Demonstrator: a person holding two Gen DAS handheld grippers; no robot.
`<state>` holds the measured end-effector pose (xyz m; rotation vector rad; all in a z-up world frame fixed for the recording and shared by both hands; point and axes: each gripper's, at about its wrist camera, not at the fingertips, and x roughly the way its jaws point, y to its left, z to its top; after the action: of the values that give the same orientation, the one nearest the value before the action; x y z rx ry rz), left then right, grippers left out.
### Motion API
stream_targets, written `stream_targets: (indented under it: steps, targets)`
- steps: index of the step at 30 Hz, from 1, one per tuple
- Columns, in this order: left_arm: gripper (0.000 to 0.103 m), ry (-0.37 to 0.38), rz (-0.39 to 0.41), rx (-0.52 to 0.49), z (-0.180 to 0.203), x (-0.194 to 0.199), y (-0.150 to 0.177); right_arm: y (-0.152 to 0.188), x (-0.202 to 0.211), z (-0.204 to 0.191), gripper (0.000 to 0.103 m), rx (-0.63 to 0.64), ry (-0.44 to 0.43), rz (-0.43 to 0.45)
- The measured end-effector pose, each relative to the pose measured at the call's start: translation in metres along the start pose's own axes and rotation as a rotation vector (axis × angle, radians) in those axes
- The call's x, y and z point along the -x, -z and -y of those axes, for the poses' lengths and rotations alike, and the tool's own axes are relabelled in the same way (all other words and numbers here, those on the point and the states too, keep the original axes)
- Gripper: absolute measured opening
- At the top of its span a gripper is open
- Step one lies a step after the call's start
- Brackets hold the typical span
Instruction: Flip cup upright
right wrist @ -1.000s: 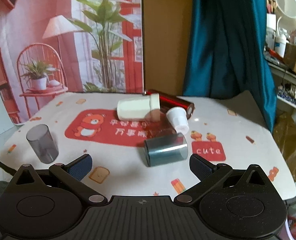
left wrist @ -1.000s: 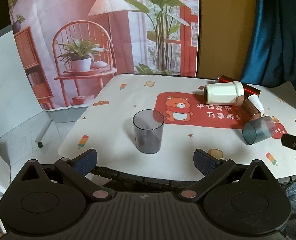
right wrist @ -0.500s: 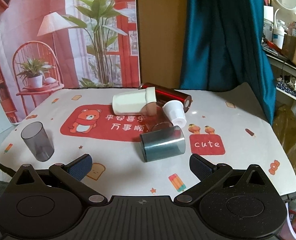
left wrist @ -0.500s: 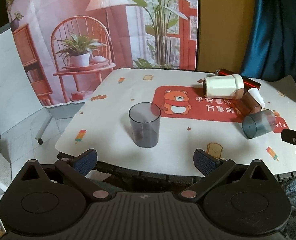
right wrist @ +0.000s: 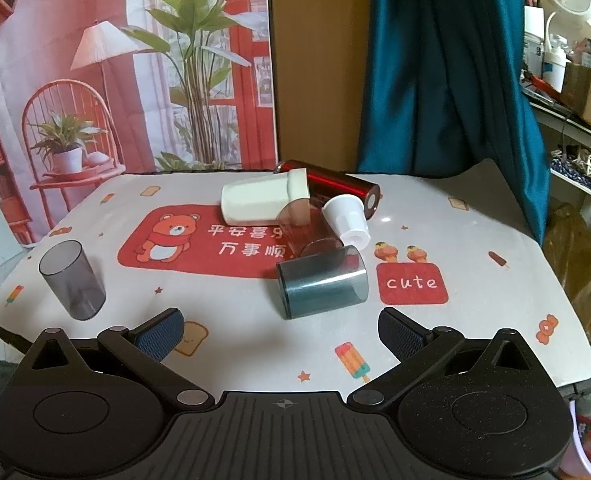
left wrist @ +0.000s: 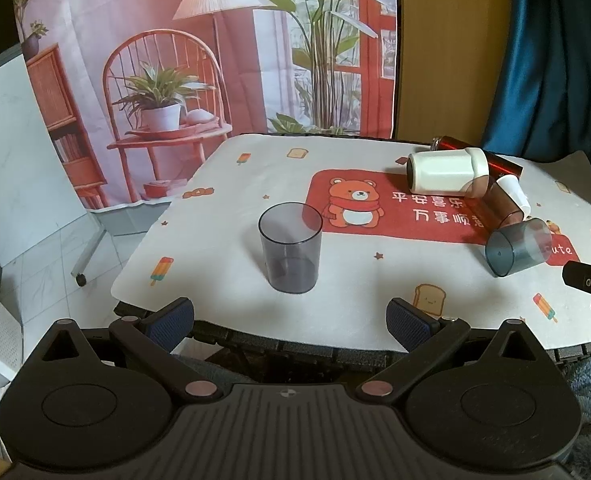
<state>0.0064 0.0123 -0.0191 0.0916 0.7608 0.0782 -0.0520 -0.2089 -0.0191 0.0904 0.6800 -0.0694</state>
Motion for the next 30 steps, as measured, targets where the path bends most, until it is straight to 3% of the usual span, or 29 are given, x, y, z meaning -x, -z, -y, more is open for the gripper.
stream_targets:
  steps: [30]
  targets:
    - [0.103,-0.002,-0.003,-0.001,0.0019,-0.0008,0.0008,0.0028,-0.0006,0.0035,0.103,-0.011,0.001,-0.005]
